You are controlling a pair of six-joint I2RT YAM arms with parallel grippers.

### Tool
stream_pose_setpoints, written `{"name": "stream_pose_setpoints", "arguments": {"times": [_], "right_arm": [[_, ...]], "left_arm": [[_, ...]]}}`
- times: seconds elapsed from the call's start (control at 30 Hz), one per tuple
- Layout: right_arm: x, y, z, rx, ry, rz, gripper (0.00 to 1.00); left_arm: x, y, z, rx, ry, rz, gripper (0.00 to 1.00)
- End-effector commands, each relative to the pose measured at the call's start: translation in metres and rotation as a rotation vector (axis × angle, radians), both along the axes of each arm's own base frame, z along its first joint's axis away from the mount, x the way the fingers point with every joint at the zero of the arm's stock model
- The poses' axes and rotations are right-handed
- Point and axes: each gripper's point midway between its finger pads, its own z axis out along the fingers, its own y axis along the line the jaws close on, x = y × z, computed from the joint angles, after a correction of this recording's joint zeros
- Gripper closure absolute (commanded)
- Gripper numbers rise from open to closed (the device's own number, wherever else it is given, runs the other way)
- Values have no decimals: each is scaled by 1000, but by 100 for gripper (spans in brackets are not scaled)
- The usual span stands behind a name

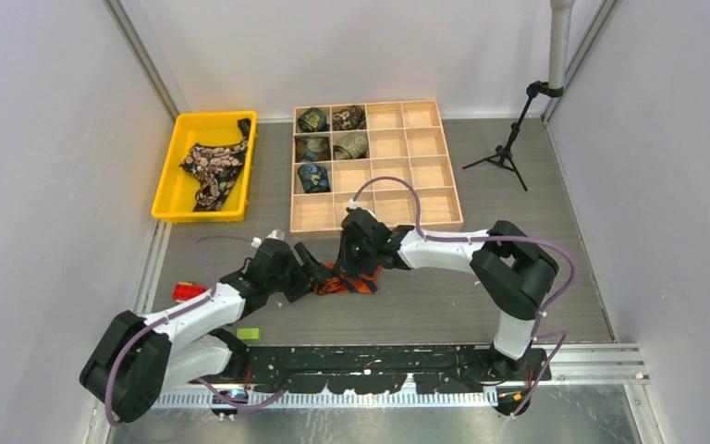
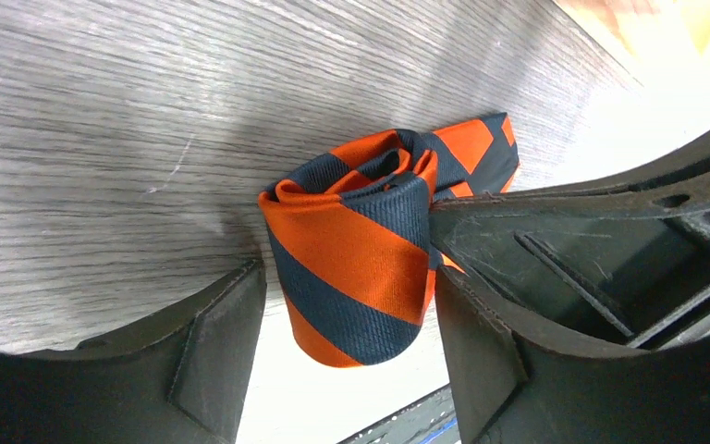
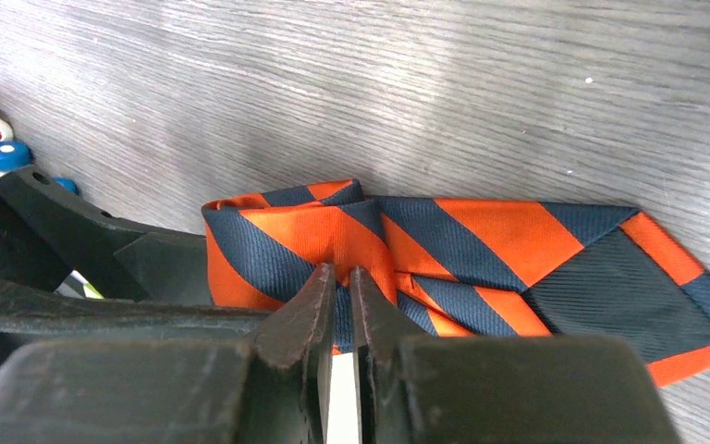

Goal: Roll the ties
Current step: Roll the tie at the center of the board.

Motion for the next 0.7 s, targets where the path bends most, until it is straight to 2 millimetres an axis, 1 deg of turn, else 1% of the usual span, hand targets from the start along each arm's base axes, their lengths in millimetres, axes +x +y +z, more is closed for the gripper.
{"name": "stream_pose_setpoints", "arguments": {"times": [0.0,0.2,0.33,0.4,0.43,0.53,0.6,0.67], "right_arm": [[-17,-15,-17,-51,47,1,84],[-18,-13,-17,-37,56,-1,85],[-19,-11,-15,-24,58,0,85],[-18,-11,-12,-24,52,2,86],[-17,-11,-10,-28,46,4,86],[-9,-20,0,-88,8,16,85],[0,-25,16,-114,-24,17,85],[6,-29,30,-127,-51,20,84]], "left_arm": [[1,12,-10,36,23,88,32],[5,4,-9,51,14,75,40],[3,-4,-12,78,17,25,60],[4,-2,-13,117,4,20,66],[4,-2,-13,135,2,11,68],[0,1,-9,195,-10,-19,70],[-3,7,-5,241,-14,-46,71],[-6,12,-3,288,-14,-80,72]]}}
